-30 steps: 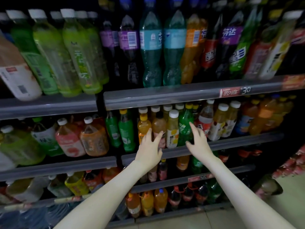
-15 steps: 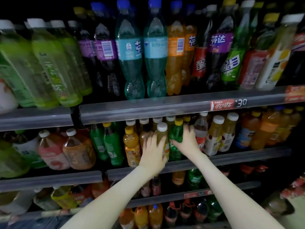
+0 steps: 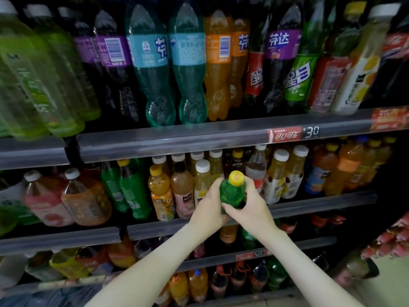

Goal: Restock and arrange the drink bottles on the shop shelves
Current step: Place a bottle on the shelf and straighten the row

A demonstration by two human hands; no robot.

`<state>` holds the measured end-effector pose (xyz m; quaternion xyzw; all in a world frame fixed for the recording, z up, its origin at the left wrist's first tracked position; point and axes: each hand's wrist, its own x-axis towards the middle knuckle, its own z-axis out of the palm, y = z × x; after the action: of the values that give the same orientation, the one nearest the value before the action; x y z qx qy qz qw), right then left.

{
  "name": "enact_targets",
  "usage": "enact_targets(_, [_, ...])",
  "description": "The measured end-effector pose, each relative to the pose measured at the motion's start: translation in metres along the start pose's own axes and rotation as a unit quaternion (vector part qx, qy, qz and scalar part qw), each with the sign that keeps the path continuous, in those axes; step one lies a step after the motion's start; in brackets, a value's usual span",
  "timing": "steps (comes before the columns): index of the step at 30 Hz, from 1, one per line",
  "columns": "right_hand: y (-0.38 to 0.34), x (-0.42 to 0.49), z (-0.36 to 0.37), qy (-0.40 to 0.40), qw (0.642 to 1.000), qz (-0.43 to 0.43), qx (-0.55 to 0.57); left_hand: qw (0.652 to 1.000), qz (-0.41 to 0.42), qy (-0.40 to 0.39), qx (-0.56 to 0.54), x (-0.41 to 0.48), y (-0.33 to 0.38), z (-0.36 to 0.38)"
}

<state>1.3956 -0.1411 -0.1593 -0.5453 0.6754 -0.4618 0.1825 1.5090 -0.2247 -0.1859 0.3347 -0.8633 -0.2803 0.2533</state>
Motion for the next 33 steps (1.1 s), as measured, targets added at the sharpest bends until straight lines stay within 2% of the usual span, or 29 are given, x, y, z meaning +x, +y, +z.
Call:
enact_targets(4, [-0.001,0.004,-0.015,-0.056,0.998,-0.022,0.002,1.000,-0.024,-0.004,-0.015,-0.008,0.004,-0.001])
enact_targets(7, [-0.003,0.005,-0.022,-0.076,0.996,-0.018,0.041,0.999,-0.025,-0.031,0.029,-0.022,-0.003,0.000])
enact_targets(11, [-0.013,-0.002,-0.014,-0.074,0.996,-0.050,-0.018,0.995,-0.013,-0.056,0.078,-0.045,-0.012,-0.003])
enact_targets(19, [-0.022,-0.043,0.050,-0.174,0.981,-0.002,-0.084,0.988,-0.101,-0.103,0.054,-0.127,-0.060,-0.009])
enact_targets(23, [0.006,-0.084,0.101,-0.186,0.974,0.073,-0.107,0.975,-0.146,-0.157,0.059,-0.184,-0.101,-0.003])
enact_targets(26, [0.047,-0.123,0.141,-0.203,0.961,0.136,-0.130,0.952,-0.201,-0.219,0.071,-0.233,-0.145,0.015])
enact_targets(30, [0.128,-0.184,0.195,-0.264,0.921,0.222,-0.182,0.910,-0.288,-0.287,0.083,-0.302,-0.212,0.069])
enact_targets(33, [0.199,-0.225,0.229,-0.283,0.888,0.286,-0.224,0.888,-0.316,-0.327,0.074,-0.346,-0.255,0.123])
